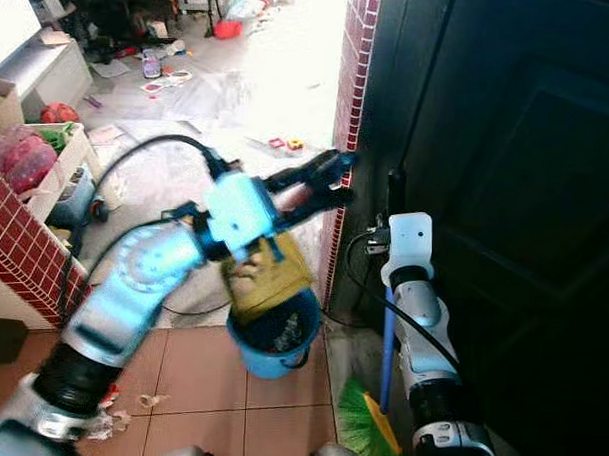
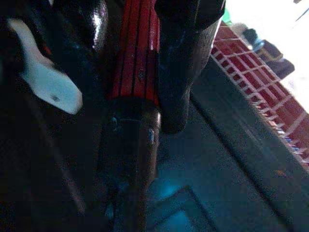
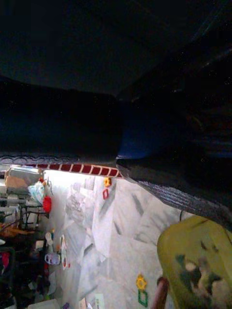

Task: Sweep floor

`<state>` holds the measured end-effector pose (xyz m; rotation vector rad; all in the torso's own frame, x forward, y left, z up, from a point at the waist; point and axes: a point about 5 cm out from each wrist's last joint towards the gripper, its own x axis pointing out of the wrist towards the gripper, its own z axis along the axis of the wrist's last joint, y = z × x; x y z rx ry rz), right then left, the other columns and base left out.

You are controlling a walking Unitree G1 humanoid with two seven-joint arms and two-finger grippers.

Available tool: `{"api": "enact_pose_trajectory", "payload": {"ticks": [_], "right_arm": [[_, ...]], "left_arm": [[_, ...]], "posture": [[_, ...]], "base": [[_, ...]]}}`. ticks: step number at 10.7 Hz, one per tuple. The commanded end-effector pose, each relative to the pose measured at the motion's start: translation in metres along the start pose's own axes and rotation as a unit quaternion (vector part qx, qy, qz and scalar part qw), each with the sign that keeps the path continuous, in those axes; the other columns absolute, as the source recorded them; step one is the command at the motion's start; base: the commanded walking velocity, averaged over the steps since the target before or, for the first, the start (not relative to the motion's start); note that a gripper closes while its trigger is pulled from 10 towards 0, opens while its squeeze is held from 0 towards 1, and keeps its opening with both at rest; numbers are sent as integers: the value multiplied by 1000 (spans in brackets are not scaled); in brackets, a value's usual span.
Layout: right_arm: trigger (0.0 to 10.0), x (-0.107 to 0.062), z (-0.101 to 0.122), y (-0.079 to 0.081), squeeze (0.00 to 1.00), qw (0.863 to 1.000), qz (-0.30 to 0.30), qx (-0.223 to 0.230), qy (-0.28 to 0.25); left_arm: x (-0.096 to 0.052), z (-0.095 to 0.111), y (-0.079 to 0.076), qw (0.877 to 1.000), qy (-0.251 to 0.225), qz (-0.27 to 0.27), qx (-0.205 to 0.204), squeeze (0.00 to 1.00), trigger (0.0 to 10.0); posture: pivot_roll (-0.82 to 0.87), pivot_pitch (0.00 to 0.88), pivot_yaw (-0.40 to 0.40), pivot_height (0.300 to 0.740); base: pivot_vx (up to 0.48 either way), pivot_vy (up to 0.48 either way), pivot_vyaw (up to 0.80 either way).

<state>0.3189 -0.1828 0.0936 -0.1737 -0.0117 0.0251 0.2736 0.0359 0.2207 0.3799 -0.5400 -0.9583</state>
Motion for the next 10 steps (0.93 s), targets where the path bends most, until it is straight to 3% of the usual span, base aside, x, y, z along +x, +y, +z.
{"api": "enact_pose_trajectory", "payload": {"ticks": [1, 2, 3, 4, 5, 6, 8, 9, 10], "right_arm": [[10000, 4, 9, 0, 0, 1000, 0, -2, -22], [10000, 5, 9, 1, 0, 1000, 1, -2, -22], [10000, 5, 10, 2, 0, 1000, 2, -2, -24], [10000, 5, 11, 1, 0, 1000, 0, -3, -25], [10000, 5, 10, -1, 0, 1000, -2, -3, -23], [10000, 5, 9, 1, 0, 1000, 0, -3, -23], [10000, 5, 10, 0, 0, 1000, -1, -3, -25], [10000, 5, 9, 0, 0, 1000, -3, -3, -24], [10000, 4, 9, 0, 0, 1000, -3, -3, -24]], "left_arm": [[-1, 1, 8, 1000, 6, 18, -9, 0, 10000], [-3, -8, -11, 997, 41, -61, -25, 0, 10000], [-1, -2, -2, 1000, 14, 2, 18, 0, 10000], [1, 8, 13, 998, -14, 62, -14, 0, 10000], [1, 5, 10, 1000, 2, 16, 0, 0, 10000], [0, 5, 15, 999, 2, 35, 9, 0, 10000], [-1, 15, 36, 995, -21, 98, 22, 0, 10000], [-8, 23, 58, 987, -33, 154, 37, 0, 10000], [-13, 27, 70, 982, -39, 182, 42, 0, 10000]], "posture": [[-92, 0, 18, 740], [-90, 0, 17, 740], [-97, 0, 22, 740], [-97, 0, 22, 740], [-92, 0, 19, 740], [-96, 0, 21, 740], [-95, 0, 21, 740], [-93, 0, 23, 740], [-92, 0, 23, 740]], "base": [[0, 0, 0], [0, 0, 0], [0, 0, 0], [0, 0, 0], [0, 0, 0], [0, 0, 0], [0, 0, 0], [0, 0, 0], [0, 0, 0]]}}
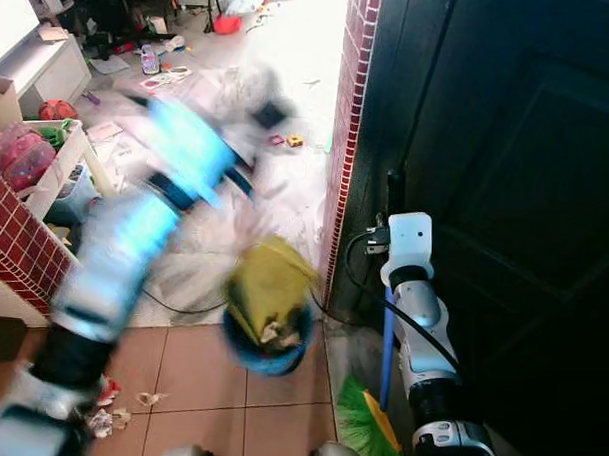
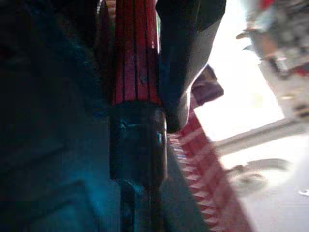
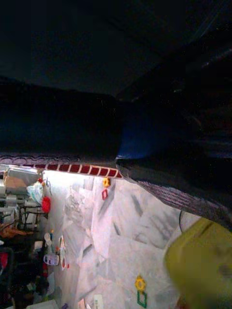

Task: Sweep floor

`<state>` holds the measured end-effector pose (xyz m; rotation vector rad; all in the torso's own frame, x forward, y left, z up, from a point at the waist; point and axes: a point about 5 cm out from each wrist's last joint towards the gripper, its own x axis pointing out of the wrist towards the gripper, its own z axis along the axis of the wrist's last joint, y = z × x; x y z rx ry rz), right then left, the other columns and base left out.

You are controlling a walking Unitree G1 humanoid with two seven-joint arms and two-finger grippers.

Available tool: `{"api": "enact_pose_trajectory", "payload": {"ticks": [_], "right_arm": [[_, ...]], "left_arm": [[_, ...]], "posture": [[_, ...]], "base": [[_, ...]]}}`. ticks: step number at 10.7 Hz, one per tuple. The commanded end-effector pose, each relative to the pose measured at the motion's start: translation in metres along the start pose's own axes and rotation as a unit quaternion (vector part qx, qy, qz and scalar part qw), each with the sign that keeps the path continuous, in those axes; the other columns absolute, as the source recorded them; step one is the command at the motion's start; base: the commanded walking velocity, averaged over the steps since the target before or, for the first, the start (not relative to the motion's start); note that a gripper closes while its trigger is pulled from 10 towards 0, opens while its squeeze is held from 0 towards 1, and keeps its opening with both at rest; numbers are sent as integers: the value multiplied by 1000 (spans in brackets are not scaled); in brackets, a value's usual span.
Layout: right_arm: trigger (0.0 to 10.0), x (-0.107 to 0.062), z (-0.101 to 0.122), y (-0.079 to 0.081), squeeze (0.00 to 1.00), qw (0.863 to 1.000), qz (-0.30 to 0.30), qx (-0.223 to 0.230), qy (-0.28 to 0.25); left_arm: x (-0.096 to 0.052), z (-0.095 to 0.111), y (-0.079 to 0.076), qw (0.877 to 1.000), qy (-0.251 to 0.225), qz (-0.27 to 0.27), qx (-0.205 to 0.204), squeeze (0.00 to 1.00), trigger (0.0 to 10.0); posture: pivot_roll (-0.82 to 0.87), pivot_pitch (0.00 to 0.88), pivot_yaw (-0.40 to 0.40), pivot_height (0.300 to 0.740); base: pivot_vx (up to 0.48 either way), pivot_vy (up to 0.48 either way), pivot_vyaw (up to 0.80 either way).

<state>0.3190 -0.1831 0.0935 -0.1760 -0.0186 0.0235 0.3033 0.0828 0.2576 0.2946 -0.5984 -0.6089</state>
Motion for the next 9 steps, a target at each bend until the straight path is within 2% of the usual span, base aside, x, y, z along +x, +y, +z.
{"api": "enact_pose_trajectory", "payload": {"ticks": [1, 4, 5, 6, 7, 8, 9], "right_arm": [[10000, 4, 8, 1, 0, 1000, -1, -2, -20], [10000, 6, 9, 0, 0, 1000, 0, -4, -20], [10000, 6, 9, 0, 0, 1000, 1, -4, -20], [10000, 5, 7, 1, 0, 1000, 3, -4, -18], [10000, 4, 6, 1, 0, 1000, 4, -4, -16], [10000, 3, 5, 1, 0, 1000, 5, -4, -15], [10000, 3, 5, 2, 0, 1000, 6, -4, -14]], "left_arm": [[4, 22, 17, 998, -47, 24, 40, 0, 10000], [-1, 36, 55, 989, -66, 112, 66, 0, 10000], [-4, 37, 62, 986, -66, 133, 70, 0, 10000], [-12, 36, 79, 975, -54, 195, 95, 0, 10000], [-20, 35, 91, 960, -36, 238, 146, 0, 10000], [-27, 40, 99, 943, -24, 248, 221, 0, 10000], [-35, 33, 105, 937, 1, 269, 221, 0, 10000]], "posture": [[-92, 0, 23, 740], [-89, 0, 15, 740], [-89, 0, 15, 740], [-89, 0, 8, 740], [-85, 0, 4, 740], [-83, 0, 4, 740], [-79, 0, 8, 740]], "base": [[0, 0, 0], [0, 0, 0], [0, 0, 0], [0, 0, 0], [0, 0, 0], [0, 0, 0], [0, 0, 0]]}}
